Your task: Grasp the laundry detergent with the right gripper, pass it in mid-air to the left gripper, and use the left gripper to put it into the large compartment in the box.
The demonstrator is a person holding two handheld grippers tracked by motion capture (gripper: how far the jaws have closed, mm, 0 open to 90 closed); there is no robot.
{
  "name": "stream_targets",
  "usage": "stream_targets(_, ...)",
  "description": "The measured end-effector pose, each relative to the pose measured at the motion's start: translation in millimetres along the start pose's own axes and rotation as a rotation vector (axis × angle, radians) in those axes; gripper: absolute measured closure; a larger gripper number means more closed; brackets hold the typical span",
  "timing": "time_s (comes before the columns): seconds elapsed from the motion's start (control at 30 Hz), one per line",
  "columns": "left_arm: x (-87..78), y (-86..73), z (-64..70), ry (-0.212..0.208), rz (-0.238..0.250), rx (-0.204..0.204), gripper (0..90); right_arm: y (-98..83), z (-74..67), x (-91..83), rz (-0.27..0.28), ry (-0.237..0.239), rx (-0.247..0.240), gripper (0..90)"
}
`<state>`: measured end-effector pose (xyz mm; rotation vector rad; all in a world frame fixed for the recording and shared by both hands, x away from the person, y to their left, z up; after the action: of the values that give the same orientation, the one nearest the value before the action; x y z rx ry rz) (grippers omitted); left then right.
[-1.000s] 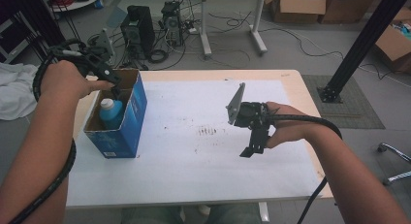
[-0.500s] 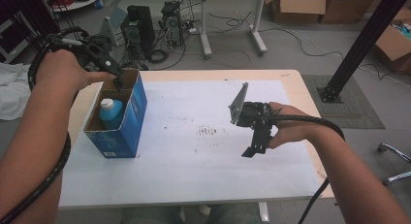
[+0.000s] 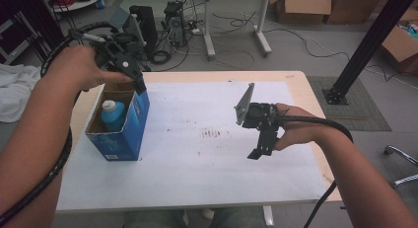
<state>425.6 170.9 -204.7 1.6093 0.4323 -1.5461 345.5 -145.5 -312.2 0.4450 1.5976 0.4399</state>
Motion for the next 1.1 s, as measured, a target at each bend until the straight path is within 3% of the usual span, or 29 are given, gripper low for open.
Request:
stream_targets(0.1,4.8,2.4,10.6,-0.037,-0.017,0.071,0.1,-1.1,0.5,0.1,-0.006,0.001,0.005,0.0)
stream_targets(0.2,6.7,6.2,21.8,-0.109,0.002,0.142,0.1,-2.0,0.5,-0.1,-0.012,0.003,0.010,0.0)
stream_targets(0.3,9.1,7.1,31.9,-0.130,-0.006,0.224,0.1,-2.3,-0.1,-0.1,-0.013,0.002,0.010,0.0)
stream_targets(0.6,23.3,1.8,61.2,-0.184,-0.060,0.412,0.1,-4.4,-3.5,-1.2,-0.032,0.000,0.021,0.0)
stream_targets(0.77,33.5,-3.8,80.5,-0.224,-0.119,0.514,0.1,-2.8,-3.2,-2.1,-0.033,-0.001,0.013,0.0)
stream_targets(0.97,46.7,-6.9,96.3,-0.253,-0.184,0.598,0.1,-4.4,-0.9,-3.1,-0.042,0.002,0.019,0.0)
stream_targets(1.1,51.4,-6.3,98.5,-0.275,-0.184,0.620,0.1,-5.4,1.4,-3.1,-0.049,0.000,0.025,0.0)
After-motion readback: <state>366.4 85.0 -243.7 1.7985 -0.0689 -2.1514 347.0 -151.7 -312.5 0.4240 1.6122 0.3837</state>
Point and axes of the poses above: each handheld gripper's, and its own axes: x roughly forward along the jaws, y roughly out of its top, z roughly to its right, the point moved 5 cm from there along x, roughly forward along the jaws, and after that the axes turned 15 degrees about z, right-handed, at the moved point
